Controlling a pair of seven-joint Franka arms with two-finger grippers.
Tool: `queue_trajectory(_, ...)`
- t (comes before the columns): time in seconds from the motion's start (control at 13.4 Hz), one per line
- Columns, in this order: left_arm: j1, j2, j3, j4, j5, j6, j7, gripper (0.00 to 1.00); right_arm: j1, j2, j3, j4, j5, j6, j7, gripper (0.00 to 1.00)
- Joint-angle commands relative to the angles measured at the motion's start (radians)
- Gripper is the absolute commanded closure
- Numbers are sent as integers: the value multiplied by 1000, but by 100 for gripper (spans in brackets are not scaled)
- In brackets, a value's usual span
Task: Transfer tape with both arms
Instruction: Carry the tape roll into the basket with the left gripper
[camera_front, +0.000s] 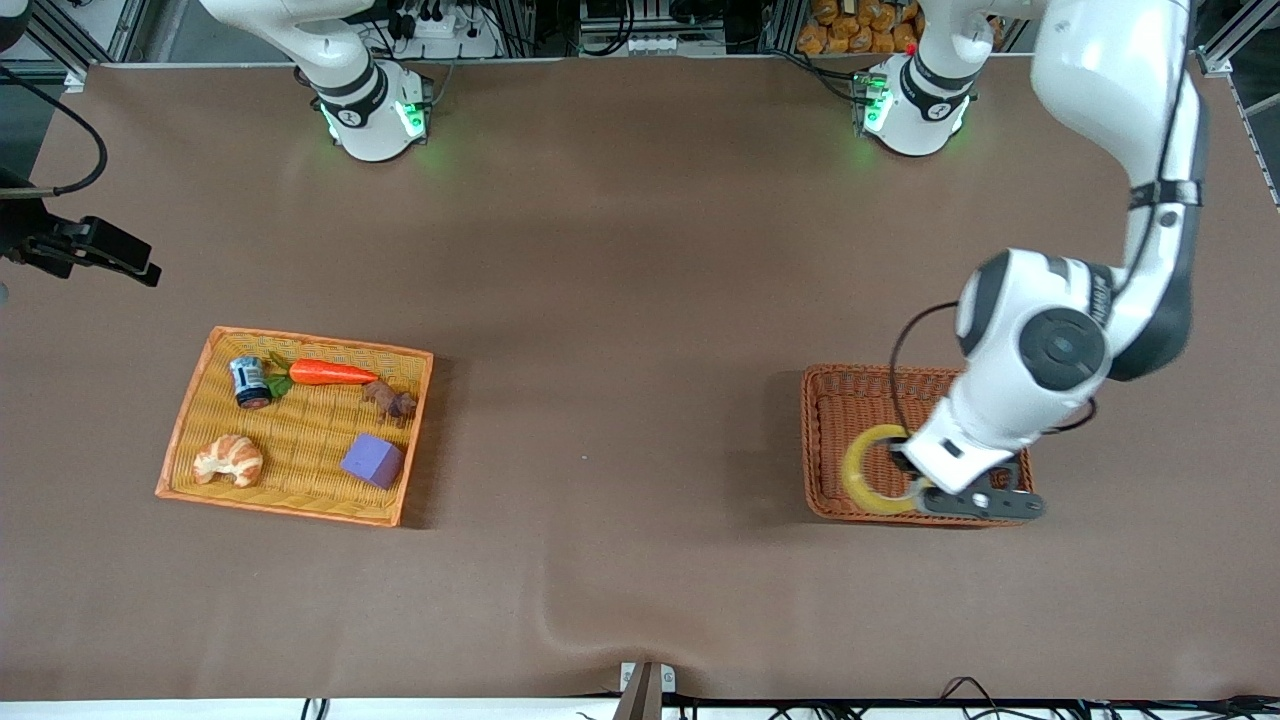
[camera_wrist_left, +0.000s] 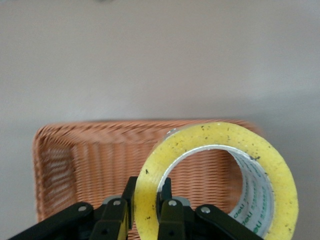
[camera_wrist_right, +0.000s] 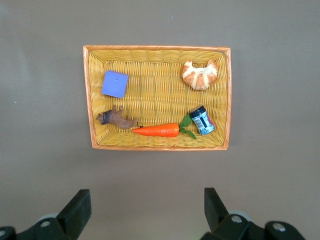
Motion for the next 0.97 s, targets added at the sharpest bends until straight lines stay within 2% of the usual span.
queue_trajectory(0.0,89,20,-36,-101,5,88,17,100,0,-19,-3,-5,15,8,-6,0)
queue_trajectory(0.15,109,17,-38,-190,4,168,25,100,0,-18,-2,-7,15,15,-8,0)
queue_trajectory(0.3,117,17,-38,-226,5,202,25,100,3,-18,-2,-8,14,13,-8,0)
queue_trajectory(0.37,117,20,-38,-226,7,202,26,55,5,-18,-2,-8,14,13,-7,0)
queue_trajectory(0.45,118,20,-38,-224,10,202,32,1,5,-18,-2,-8,14,12,-7,0)
queue_trajectory(0.67,123,-52,-38,-219,5,195,43,0,6,-18,-2,-8,14,9,-7,0)
queue_trajectory(0.9,155,-207,-35,-204,11,152,55,0,11,-18,-2,-8,14,5,-5,0)
